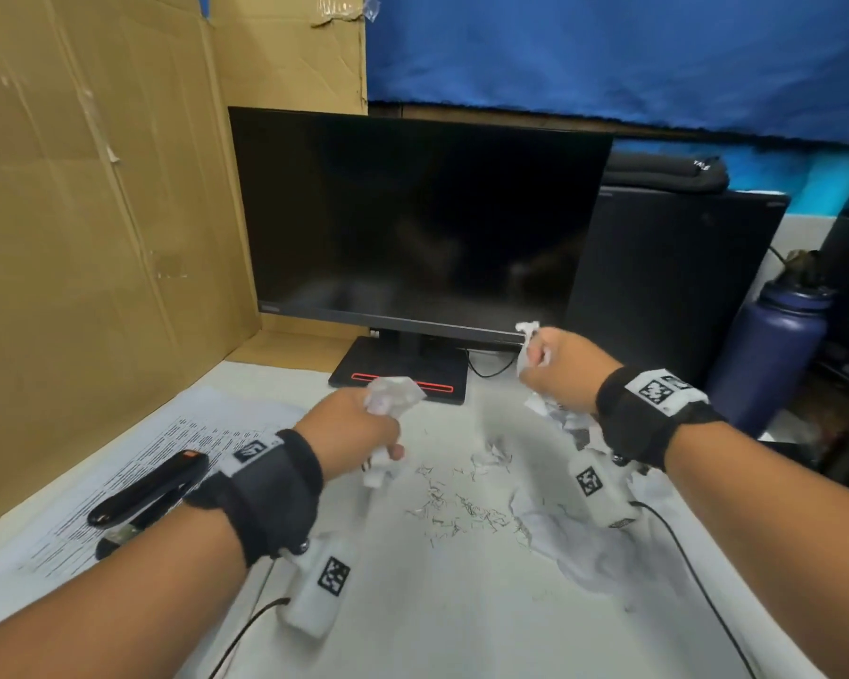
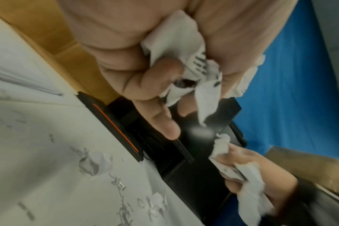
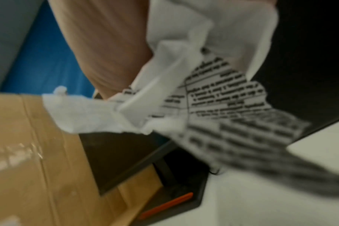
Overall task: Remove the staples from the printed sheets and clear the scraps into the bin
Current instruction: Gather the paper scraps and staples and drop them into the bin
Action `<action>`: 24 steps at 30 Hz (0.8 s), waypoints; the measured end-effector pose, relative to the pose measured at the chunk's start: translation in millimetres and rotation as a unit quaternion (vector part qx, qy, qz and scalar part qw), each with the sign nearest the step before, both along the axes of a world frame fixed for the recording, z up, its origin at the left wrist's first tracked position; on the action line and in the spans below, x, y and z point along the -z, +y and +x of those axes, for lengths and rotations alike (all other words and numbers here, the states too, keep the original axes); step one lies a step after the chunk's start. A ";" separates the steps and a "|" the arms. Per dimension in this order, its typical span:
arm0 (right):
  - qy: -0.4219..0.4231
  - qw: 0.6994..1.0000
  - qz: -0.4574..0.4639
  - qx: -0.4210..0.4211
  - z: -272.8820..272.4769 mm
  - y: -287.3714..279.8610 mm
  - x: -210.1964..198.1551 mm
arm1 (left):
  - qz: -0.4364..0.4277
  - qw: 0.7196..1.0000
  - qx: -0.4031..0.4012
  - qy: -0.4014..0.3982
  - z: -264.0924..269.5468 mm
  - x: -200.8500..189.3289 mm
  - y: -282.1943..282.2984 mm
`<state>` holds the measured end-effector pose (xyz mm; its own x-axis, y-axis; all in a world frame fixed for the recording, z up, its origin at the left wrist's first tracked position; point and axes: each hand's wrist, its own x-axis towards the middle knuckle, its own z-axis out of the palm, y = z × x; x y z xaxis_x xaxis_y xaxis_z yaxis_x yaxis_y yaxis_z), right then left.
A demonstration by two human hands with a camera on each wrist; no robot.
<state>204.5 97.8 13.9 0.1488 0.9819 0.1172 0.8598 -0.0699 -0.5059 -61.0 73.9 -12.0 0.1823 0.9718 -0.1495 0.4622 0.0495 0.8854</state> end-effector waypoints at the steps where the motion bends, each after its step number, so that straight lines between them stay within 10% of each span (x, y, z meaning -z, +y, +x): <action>1: 0.069 0.997 0.021 0.000 4.0 -15.6 -6.6 | -0.018 0.998 -0.021 -0.056 -5.5 1.3 -2.1; 6: 0.343 0.934 0.100 0.004 31.0 -95.0 -20.1 | -0.027 0.976 -0.052 -0.209 -20.2 6.1 -29.8; 11: 0.494 0.860 -0.030 -0.126 29.0 -189.5 -0.4 | -0.132 0.940 0.197 -0.244 -22.5 30.6 -86.8; 17: 0.369 0.826 -0.289 -0.313 -8.9 -245.6 97.1 | -0.303 0.848 0.416 -0.129 -7.8 118.6 -152.7; 21: 0.315 0.771 -0.445 -0.328 -25.6 -238.9 179.8 | -0.494 0.810 0.285 -0.135 11.9 178.5 -159.9; 24: 0.260 0.817 -0.449 -0.253 -31.1 -212.0 232.5 | -0.546 0.820 0.098 -0.140 22.9 246.1 -138.6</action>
